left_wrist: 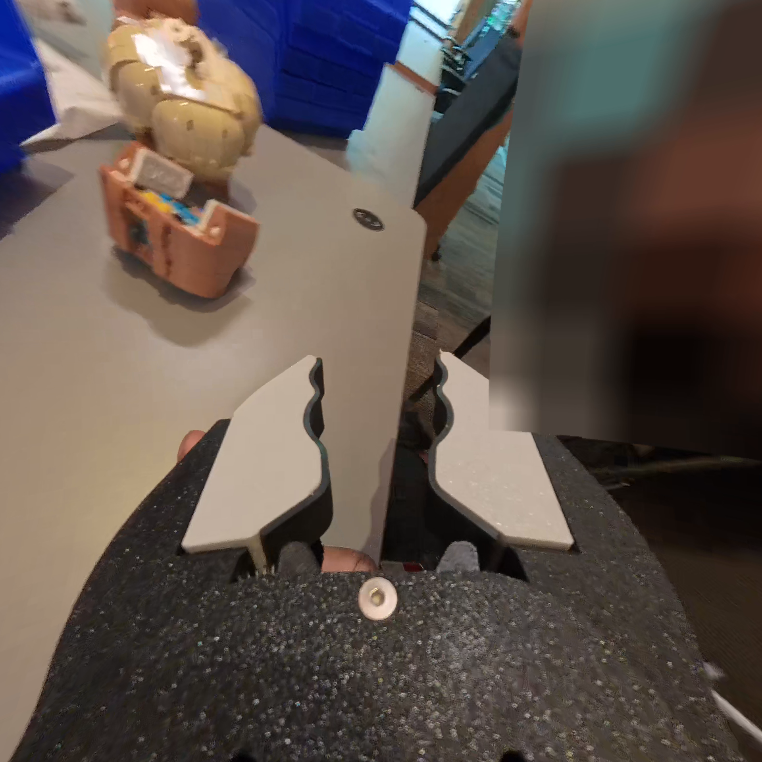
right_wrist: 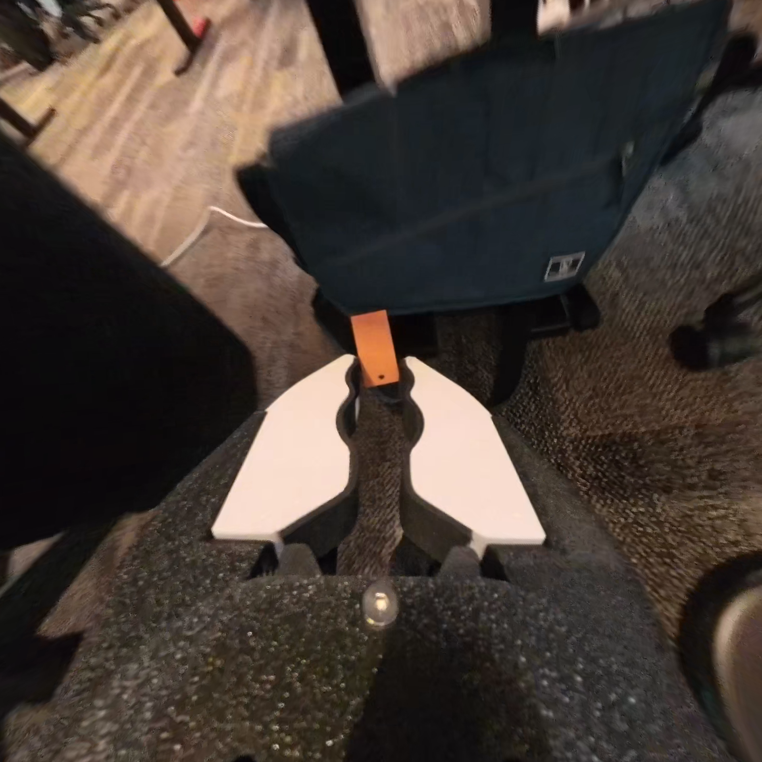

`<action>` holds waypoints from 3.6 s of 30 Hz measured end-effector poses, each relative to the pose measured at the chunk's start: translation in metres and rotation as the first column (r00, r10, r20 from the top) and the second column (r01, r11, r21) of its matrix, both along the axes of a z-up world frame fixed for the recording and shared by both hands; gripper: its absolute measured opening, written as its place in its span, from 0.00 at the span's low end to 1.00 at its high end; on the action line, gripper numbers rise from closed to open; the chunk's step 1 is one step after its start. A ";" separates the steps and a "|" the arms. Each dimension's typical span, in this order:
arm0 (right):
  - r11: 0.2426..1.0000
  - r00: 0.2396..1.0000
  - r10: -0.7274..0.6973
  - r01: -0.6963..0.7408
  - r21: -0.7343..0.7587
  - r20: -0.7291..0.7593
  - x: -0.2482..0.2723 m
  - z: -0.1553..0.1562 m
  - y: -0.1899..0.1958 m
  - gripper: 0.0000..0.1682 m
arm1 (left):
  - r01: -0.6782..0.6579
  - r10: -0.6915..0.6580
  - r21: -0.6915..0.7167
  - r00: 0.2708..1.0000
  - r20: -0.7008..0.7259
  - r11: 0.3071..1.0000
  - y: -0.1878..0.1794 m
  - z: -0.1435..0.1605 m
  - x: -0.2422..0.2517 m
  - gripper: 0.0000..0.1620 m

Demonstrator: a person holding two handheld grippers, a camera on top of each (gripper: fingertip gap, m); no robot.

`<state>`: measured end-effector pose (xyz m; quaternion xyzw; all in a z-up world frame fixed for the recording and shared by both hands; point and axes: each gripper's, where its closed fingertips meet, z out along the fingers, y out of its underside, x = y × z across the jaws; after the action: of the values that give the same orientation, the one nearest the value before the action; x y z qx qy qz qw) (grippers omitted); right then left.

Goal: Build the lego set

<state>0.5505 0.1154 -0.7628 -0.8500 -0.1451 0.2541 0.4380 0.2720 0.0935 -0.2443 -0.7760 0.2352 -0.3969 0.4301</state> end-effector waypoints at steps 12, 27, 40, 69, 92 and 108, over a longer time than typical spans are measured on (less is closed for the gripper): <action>0.875 0.886 0.378 -0.437 0.209 0.268 -0.121 0.436 -0.103 0.11 | 0.017 -0.004 0.168 0.997 -0.077 0.986 -0.127 0.053 -0.096 0.36; 0.478 0.488 0.866 -0.872 0.101 0.114 -0.532 0.537 -0.073 0.10 | 0.015 0.063 0.166 0.887 -0.457 0.986 -0.100 -0.020 -0.265 0.53; 0.371 0.372 0.927 -0.928 0.032 0.036 -0.589 0.515 -0.016 0.10 | 0.106 -0.069 0.031 0.820 -0.568 0.994 -0.078 -0.058 -0.254 0.58; 0.442 0.408 0.859 -0.896 -0.045 0.310 -0.573 0.516 -0.056 0.10 | -0.511 0.553 0.227 0.685 -0.475 0.829 -0.028 -0.029 -0.293 0.44; 0.303 0.297 0.939 -0.953 -0.008 0.174 -0.574 0.522 -0.077 0.15 | -0.495 0.522 0.197 0.703 -0.483 0.847 -0.034 -0.033 -0.299 0.44; 0.318 0.306 0.932 -0.948 -0.033 0.193 -0.575 0.513 -0.073 0.14 | -0.480 0.509 0.195 0.705 -0.493 0.855 -0.036 -0.033 -0.300 0.44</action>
<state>-0.0241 0.0421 -0.2494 -0.6047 -0.6619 0.3787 0.2297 -0.0284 0.0578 -0.2776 -0.8772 0.1377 -0.0318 0.4589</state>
